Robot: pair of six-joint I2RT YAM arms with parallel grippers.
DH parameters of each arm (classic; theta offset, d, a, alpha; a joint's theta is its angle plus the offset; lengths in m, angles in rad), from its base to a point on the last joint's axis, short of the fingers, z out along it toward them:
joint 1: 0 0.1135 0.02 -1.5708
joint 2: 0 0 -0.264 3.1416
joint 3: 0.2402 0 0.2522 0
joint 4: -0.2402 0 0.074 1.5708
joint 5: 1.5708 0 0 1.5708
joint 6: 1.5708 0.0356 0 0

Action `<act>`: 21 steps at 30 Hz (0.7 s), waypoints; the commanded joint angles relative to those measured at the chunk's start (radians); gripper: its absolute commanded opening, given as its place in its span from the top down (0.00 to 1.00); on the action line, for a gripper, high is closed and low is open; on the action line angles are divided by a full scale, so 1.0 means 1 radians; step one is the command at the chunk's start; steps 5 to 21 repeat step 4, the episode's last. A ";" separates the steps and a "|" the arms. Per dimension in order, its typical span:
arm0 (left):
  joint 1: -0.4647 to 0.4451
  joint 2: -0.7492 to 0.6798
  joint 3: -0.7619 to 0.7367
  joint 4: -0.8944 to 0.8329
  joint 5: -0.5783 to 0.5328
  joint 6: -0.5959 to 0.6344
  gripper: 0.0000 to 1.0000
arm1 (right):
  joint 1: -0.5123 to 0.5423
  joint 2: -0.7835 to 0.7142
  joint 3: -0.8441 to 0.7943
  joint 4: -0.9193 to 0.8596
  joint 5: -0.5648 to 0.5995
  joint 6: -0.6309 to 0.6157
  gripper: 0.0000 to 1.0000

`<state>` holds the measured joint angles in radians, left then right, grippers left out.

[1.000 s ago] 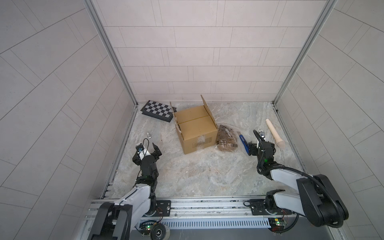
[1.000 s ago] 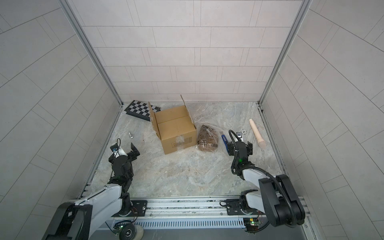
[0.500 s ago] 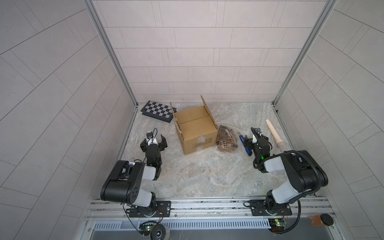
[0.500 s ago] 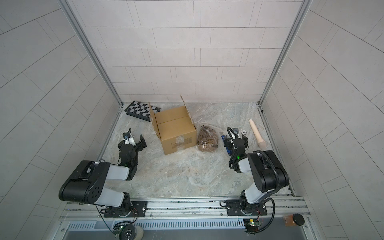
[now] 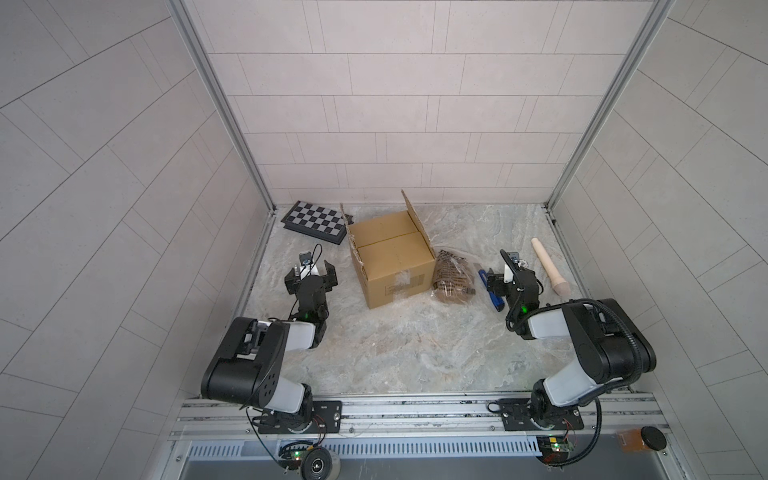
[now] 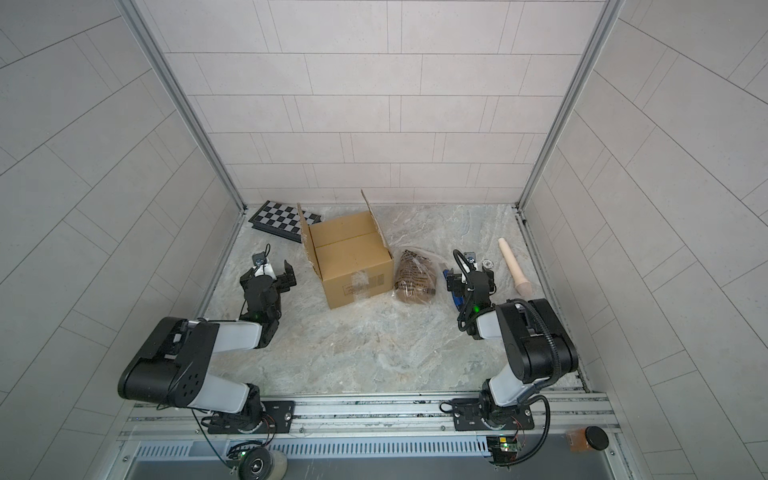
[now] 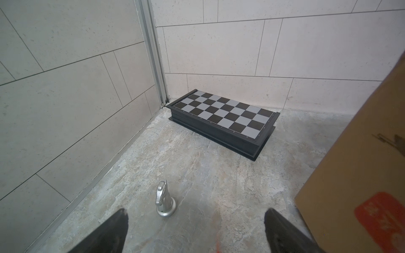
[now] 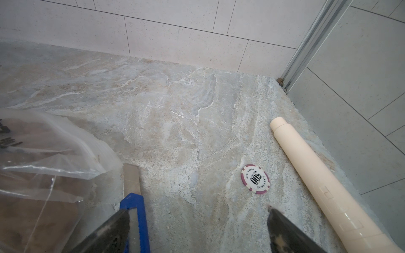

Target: Unpack the express box

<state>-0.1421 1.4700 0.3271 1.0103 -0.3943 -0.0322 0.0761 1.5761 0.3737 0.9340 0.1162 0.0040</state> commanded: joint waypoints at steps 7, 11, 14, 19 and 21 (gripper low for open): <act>0.005 0.001 0.007 -0.006 -0.007 0.011 0.00 | -0.006 0.002 0.014 -0.020 0.021 0.002 0.01; 0.005 0.001 0.007 -0.006 -0.007 0.011 0.00 | -0.006 0.002 0.014 -0.020 0.021 0.002 0.01; 0.005 0.001 0.007 -0.006 -0.007 0.011 0.00 | -0.006 0.002 0.014 -0.020 0.021 0.002 0.01; 0.005 0.001 0.007 -0.006 -0.007 0.011 0.00 | -0.006 0.002 0.014 -0.020 0.021 0.002 0.01; 0.005 0.001 0.007 -0.006 -0.007 0.011 0.00 | -0.006 0.002 0.014 -0.020 0.021 0.002 0.01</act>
